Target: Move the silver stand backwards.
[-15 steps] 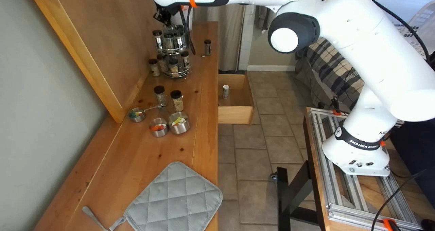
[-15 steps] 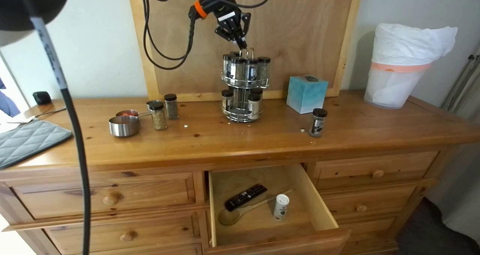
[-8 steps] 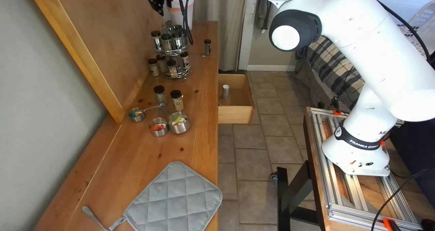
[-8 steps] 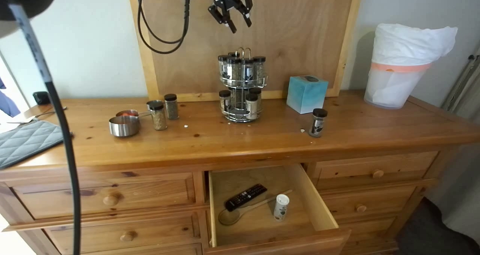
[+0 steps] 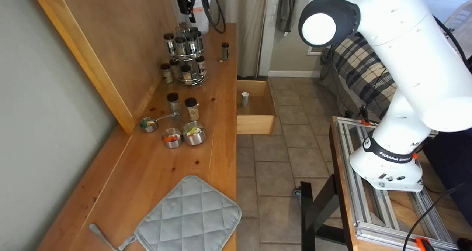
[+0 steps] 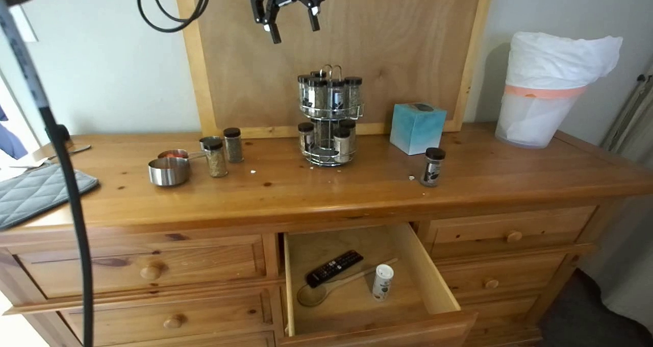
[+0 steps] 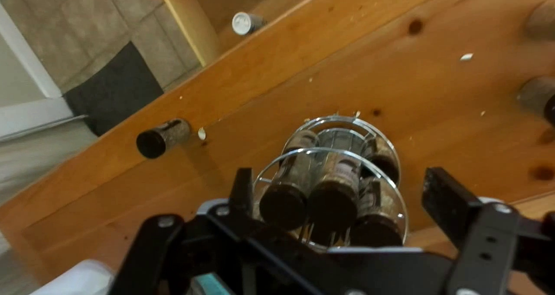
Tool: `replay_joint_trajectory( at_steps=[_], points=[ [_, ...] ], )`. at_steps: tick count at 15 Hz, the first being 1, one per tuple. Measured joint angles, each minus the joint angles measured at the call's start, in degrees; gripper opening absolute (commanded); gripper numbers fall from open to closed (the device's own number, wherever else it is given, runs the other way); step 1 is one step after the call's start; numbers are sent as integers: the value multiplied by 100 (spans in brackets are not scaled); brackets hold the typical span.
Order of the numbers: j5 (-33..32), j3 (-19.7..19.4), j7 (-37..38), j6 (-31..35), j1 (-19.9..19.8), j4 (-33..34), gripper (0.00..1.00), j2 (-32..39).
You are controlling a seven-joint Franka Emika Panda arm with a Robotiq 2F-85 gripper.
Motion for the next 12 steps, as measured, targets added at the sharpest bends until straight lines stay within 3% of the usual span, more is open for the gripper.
replay_joint_trajectory(
  at_steps=[4, 12],
  points=[
    [220, 434, -567, -569, -201, 1, 100, -313],
    [644, 950, -1618, -709, -526, 26, 100, -1090]
  ],
)
